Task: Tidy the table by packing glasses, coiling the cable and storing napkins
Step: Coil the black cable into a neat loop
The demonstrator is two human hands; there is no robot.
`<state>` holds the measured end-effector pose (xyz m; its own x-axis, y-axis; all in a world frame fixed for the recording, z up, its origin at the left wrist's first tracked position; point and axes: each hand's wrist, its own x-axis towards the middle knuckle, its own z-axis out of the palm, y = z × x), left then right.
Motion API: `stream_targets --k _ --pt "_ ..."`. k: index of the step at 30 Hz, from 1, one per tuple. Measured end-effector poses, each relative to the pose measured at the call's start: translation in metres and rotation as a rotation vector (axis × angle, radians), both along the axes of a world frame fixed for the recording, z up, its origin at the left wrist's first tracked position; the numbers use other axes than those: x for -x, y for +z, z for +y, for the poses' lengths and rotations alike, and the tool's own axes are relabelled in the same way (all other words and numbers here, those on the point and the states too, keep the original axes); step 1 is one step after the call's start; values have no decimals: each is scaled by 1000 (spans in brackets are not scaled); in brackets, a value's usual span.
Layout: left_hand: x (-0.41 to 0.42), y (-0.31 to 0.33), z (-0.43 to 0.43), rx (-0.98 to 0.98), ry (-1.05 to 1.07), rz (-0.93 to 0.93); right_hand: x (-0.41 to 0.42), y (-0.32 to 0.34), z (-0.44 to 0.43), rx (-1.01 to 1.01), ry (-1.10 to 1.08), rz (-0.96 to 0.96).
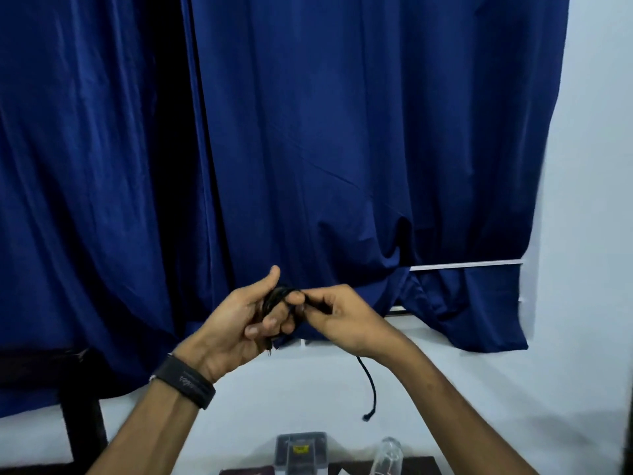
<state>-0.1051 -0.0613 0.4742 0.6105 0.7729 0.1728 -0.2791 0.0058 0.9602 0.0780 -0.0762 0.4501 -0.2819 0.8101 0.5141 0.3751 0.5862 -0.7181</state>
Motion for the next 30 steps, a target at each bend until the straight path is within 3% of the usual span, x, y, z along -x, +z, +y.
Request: stream_targets --k 2,5,7,9,12,16,18,24,30 --pt "2 0 -4 -91 -8 40 -1 -6 -3 -5 17 16" --pt "-2 -3 -9 -93 -22 -171 -1 -13 -7 -26 -46 -2" --pt "-3 -1 -6 -100 15 -344 1 -20 -10 -26 -111 -138" --pt "-1 2 2 -188 158 -382 4 -26 -17 -35 -147 -286" --pt "2 -1 9 -375 390 -103 4 -22 -25 -168 -215 -313" --pt "4 -25 11 -673 452 287 -5 0 -29 -279 -358 -261" --pt "4 -33 11 -746 470 383 -9 7 -26 -307 -406 -208" --pt "-10 -27 0 -503 316 170 -13 12 -8 -257 -448 33" --pt "-9 -15 -1 -16 182 -221 2 -11 -12 35 -152 294"
